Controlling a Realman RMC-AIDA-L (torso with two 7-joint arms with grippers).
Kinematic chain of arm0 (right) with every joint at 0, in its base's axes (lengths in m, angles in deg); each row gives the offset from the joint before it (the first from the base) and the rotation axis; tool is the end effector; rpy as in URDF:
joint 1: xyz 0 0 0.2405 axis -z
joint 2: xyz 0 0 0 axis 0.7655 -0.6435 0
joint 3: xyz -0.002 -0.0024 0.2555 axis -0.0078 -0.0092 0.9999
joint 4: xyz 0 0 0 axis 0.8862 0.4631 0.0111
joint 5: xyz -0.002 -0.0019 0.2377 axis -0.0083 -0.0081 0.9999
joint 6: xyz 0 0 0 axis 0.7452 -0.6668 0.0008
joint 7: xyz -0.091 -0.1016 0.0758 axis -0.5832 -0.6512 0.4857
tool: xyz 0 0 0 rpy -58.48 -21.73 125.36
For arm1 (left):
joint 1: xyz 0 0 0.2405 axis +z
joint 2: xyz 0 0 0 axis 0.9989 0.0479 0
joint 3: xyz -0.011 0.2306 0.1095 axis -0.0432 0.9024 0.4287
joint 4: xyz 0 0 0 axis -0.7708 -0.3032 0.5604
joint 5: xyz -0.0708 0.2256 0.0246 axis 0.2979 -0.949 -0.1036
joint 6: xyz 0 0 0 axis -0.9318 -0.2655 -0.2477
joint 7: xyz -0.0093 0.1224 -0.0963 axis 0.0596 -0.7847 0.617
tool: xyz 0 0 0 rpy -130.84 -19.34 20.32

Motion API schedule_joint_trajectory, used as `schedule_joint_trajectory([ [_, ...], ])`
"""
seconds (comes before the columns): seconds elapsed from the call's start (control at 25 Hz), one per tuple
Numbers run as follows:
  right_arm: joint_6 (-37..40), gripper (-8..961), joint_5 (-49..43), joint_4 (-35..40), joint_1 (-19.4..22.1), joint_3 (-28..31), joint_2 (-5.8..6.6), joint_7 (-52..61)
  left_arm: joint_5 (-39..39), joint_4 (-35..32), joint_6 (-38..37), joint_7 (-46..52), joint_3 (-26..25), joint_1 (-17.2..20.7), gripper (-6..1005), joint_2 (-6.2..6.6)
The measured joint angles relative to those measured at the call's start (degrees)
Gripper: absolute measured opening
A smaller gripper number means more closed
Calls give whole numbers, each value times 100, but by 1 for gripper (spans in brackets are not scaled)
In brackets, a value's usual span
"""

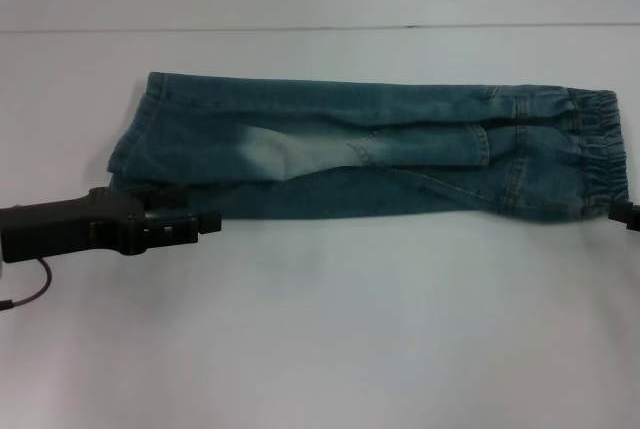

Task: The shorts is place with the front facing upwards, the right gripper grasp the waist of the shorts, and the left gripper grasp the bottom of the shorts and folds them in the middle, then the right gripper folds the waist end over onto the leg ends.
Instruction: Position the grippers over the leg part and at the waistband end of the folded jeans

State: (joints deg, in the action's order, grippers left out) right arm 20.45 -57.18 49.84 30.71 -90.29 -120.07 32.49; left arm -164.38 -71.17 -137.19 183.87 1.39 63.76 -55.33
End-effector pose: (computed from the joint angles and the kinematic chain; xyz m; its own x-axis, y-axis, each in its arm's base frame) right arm 0.3905 0.3148 0.0697 0.5317 -0.6285 -0.5677 -0.8469 -0.3980 -0.3525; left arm -0.2965 0.3344 0.0147 0.6044 0.6094 0.5131 0.7241 -0.6888 -0.0350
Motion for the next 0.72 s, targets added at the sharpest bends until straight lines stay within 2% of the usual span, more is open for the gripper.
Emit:
schedule_joint_trajectory([
  [0.2,-341,935,-77,-203,-67,-31,10,-60,-8,4,3,39,5,-47,828,3],
  [0.72,-622,926,-183,-706,-520,-201,81,-324,-9,8,-17,36,88,-50,828,-17],
])
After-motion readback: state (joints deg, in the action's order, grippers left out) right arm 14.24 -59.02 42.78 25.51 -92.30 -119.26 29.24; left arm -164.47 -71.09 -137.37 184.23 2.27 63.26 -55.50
